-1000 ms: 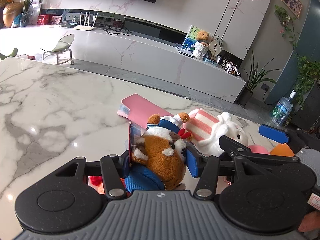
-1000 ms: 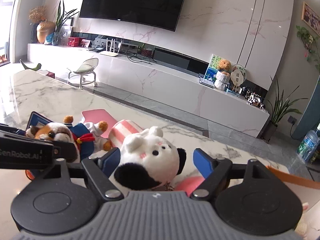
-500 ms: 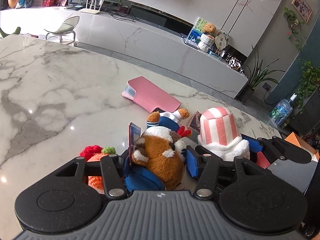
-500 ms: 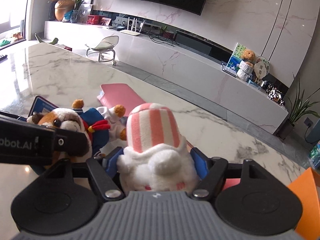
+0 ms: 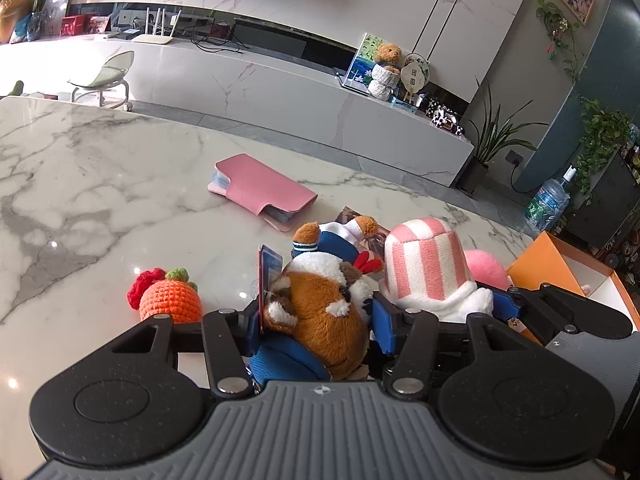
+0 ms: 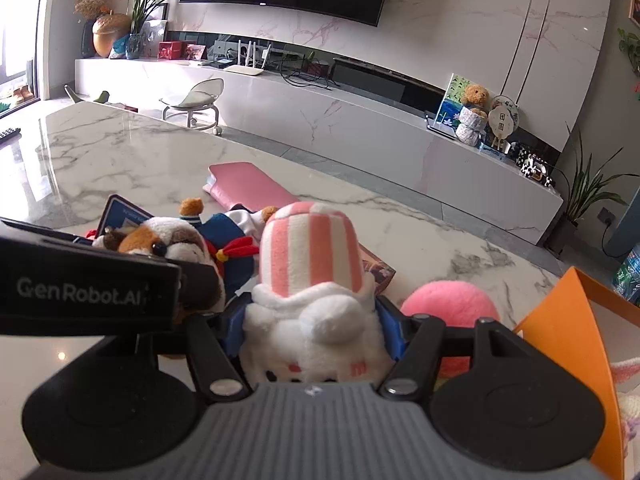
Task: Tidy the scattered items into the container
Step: 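Grasp the brown fox keychain with the left tool while the right tool grasps the white dog plush, then carry the fox keychain and dog plush over the orange box with both tools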
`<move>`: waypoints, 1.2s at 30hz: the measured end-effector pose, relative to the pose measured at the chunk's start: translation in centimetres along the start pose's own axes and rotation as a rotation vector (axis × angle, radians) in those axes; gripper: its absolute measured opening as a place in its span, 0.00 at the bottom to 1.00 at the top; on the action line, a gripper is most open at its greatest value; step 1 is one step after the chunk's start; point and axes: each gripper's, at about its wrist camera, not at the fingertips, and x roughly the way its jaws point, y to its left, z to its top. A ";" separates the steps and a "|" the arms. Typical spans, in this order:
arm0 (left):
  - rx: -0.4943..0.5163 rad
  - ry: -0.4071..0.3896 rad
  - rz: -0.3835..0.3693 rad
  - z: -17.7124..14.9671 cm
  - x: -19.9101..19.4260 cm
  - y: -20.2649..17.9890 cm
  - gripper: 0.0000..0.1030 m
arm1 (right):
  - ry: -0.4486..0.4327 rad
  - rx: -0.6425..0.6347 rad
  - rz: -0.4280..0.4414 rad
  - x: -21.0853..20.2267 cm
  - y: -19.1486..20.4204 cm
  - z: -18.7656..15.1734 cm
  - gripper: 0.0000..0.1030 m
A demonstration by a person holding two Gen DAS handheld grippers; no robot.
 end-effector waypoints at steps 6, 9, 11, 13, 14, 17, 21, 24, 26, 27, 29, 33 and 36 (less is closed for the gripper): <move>0.034 -0.043 -0.005 0.0 -2.8 -1.8 0.59 | -0.018 0.051 -0.021 -3.7 -0.3 -0.4 0.64; 0.048 -0.053 -0.002 0.0 -4.2 -2.6 0.59 | -0.035 0.077 -0.032 -5.8 -0.6 -0.7 0.65; 0.066 -0.060 -0.004 -0.2 -5.1 -3.3 0.59 | -0.050 0.090 -0.038 -7.2 -0.9 -0.9 0.65; 0.084 -0.072 -0.008 -0.5 -6.1 -4.1 0.59 | -0.068 0.099 -0.043 -8.7 -1.0 -1.0 0.65; 0.092 -0.078 -0.010 -0.6 -6.7 -4.5 0.59 | -0.077 0.104 -0.045 -9.4 -1.1 -1.1 0.65; 0.108 -0.091 -0.012 -1.2 -8.2 -5.5 0.59 | -0.108 0.117 -0.050 -11.7 -1.4 -1.4 0.65; 0.127 -0.106 -0.020 -1.7 -9.9 -6.9 0.59 | -0.144 0.109 -0.065 -14.6 -1.9 -1.8 0.65; 0.142 -0.117 -0.023 -1.9 -10.9 -7.9 0.59 | -0.167 0.122 -0.076 -16.7 -2.5 -2.3 0.65; 0.153 -0.127 -0.032 -1.9 -11.6 -8.8 0.59 | -0.182 0.138 -0.088 -17.9 -3.3 -2.8 0.65; 0.159 -0.131 -0.037 -1.9 -11.9 -9.2 0.59 | -0.189 0.146 -0.096 -18.5 -3.7 -3.0 0.65; 0.178 -0.144 -0.046 -2.0 -12.6 -10.3 0.59 | -0.201 0.160 -0.113 -19.6 -4.4 -3.4 0.65; 0.213 -0.158 -0.066 -2.3 -13.2 -12.6 0.59 | -0.220 0.201 -0.151 -21.6 -6.4 -4.5 0.65; 0.247 -0.158 -0.081 -2.6 -13.2 -14.5 0.59 | -0.226 0.238 -0.174 -22.6 -8.2 -5.3 0.65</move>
